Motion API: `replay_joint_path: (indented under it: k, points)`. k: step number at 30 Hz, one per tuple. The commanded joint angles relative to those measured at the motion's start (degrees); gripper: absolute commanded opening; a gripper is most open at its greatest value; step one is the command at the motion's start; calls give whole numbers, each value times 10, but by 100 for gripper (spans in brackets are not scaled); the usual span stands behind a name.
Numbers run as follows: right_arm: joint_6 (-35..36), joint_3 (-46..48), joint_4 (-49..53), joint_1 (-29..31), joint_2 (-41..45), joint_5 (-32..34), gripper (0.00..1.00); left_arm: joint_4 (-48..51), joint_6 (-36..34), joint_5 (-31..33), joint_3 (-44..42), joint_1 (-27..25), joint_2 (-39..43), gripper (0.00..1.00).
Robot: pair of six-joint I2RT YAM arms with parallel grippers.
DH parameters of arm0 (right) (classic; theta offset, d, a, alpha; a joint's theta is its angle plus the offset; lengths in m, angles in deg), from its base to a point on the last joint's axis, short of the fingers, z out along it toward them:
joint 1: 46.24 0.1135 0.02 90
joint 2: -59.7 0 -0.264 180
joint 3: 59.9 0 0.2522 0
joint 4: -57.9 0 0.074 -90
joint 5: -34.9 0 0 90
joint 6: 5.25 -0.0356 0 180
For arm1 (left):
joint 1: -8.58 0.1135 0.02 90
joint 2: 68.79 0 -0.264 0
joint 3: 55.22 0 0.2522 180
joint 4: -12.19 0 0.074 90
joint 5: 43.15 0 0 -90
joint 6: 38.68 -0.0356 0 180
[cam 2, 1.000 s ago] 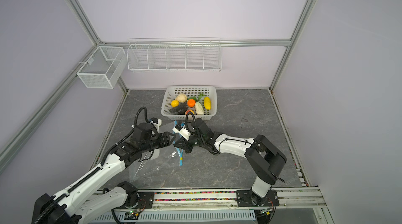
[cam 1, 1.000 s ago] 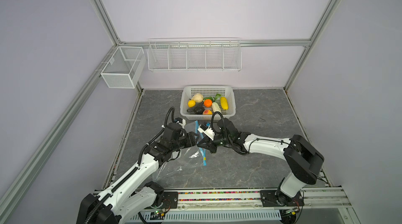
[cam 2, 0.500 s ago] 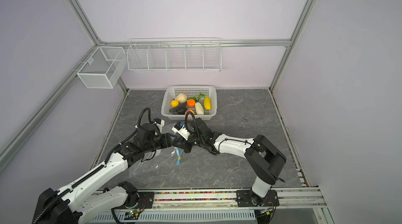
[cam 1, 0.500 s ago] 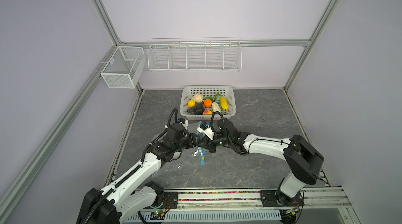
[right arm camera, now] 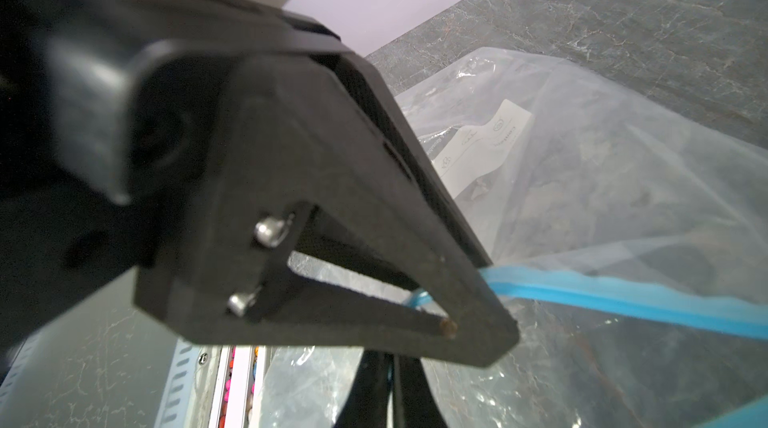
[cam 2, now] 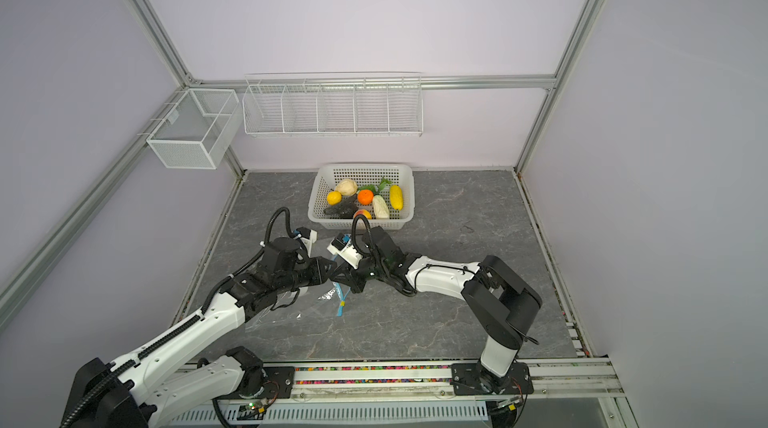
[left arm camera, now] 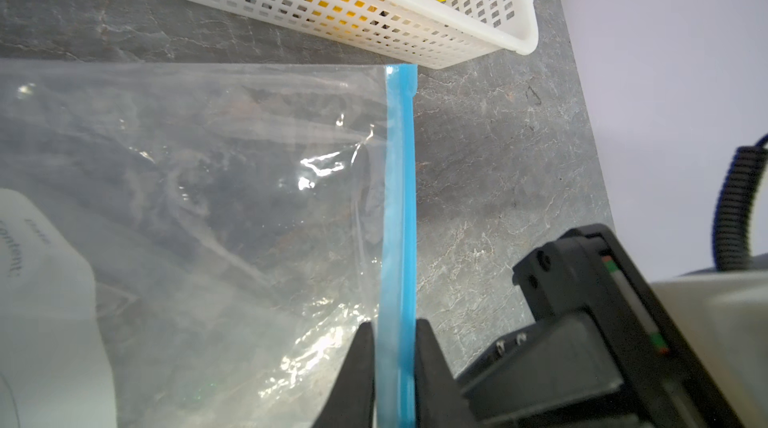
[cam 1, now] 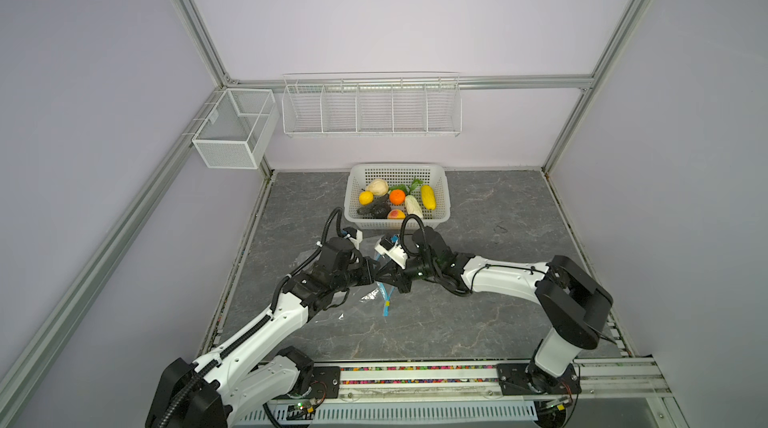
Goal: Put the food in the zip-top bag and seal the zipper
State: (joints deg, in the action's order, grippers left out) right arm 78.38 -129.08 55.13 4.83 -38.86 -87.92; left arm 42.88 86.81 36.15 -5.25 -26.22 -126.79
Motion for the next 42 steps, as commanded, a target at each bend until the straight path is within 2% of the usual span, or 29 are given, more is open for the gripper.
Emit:
replay_joint_path:
  k: [1, 5, 8, 9, 13, 17, 20, 24, 29, 42]
  points:
    - [11, -14, -16, 3, -5, -3, 7, 9, -2, 16, -10, -1, 14, 14]
    - [0, -15, -15, 2, -3, -3, 17, 13, 6, 20, -11, -1, 19, 8]
    - [-17, -13, -5, 2, 10, -1, 32, 17, 10, 24, -12, -1, 23, 3]
    - [-24, -10, 4, 2, 19, 5, 37, 19, 11, 27, -11, -2, 24, 0]
    - [-63, 9, 70, -1, 84, 66, 48, 36, 12, 41, 1, -1, 26, 0]
    - [-116, 4, 169, -9, 116, 177, 51, 57, 12, 51, 23, -1, 22, 0]
    - [-141, -7, 199, -11, 109, 212, 53, 58, 16, 53, 30, -1, 25, 0]
    - [-157, 0, 190, -16, 105, 237, 55, 53, 24, 58, 35, -1, 25, 0]
    - [-174, -15, 189, -37, 71, 222, 57, 52, 25, 63, 43, -2, 32, 0]
    - [-196, -39, 165, -36, 24, 237, 66, 64, 21, 67, 44, -1, 60, 0]
